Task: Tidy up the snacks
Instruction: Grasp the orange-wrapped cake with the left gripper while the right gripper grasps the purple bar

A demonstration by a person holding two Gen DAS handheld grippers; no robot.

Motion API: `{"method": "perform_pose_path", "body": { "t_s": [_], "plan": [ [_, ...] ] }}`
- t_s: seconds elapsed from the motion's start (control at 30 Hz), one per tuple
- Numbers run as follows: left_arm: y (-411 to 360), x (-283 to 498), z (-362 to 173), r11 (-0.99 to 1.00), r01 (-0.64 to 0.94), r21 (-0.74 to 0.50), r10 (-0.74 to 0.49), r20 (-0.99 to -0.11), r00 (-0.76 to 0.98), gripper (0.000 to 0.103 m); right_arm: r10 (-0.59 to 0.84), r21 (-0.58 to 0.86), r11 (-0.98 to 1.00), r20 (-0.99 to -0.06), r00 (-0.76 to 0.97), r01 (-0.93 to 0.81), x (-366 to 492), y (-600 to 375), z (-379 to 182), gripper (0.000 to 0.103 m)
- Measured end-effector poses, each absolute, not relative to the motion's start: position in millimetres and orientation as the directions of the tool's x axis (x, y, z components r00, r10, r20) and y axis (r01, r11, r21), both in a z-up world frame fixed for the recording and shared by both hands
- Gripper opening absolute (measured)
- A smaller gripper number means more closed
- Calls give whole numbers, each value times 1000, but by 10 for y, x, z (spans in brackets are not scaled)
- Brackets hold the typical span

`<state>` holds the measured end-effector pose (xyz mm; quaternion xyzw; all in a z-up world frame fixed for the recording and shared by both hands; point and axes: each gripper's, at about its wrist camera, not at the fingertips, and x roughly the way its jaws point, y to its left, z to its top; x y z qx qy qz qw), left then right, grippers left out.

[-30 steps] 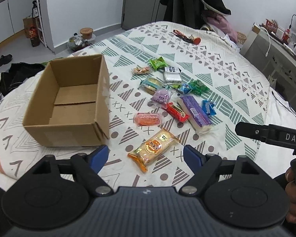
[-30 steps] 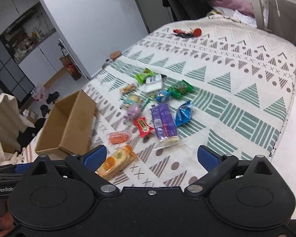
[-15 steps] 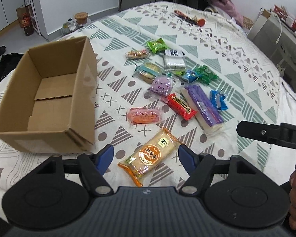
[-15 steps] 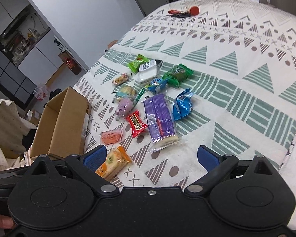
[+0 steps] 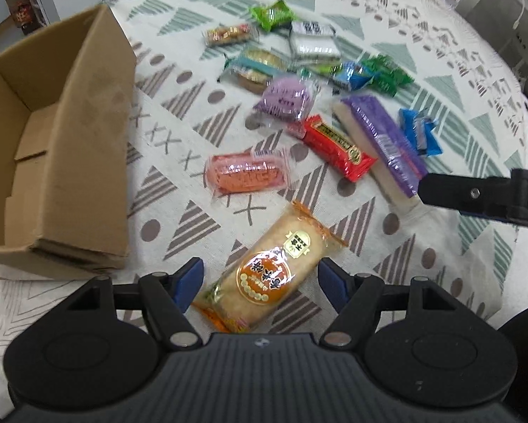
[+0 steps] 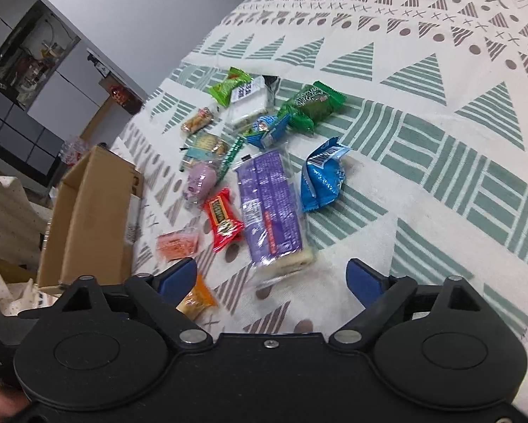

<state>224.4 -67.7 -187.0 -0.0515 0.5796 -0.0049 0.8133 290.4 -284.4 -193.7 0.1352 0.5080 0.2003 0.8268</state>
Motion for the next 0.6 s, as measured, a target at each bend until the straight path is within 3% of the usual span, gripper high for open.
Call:
{"method": "perform_pose_path", "body": {
  "t_s": [0.13, 0.3, 0.5, 0.6],
  "plan": [
    [-657, 2331, -2005, 995, -62, -73, -51, -953, 299, 64, 476, 432, 880, -794, 379, -199, 3007, -2814, -2039, 84],
    [-643, 2389, -1999, 995, -64, -75, -51, -948, 316, 37, 462, 407, 887, -804, 375, -218, 3101, -2755, -2114, 82],
    [-620, 2403, -1976, 992, -78, -102, -71, -942, 327, 35, 438, 361, 896, -810, 389, -257, 3122, -2673, -2125, 81],
    [-622, 2374, -1940, 990, -76, -121, -89, -937, 338, 35, 413, 323, 906, -818, 400, -274, 3129, -2633, -2128, 68]
  ]
}}
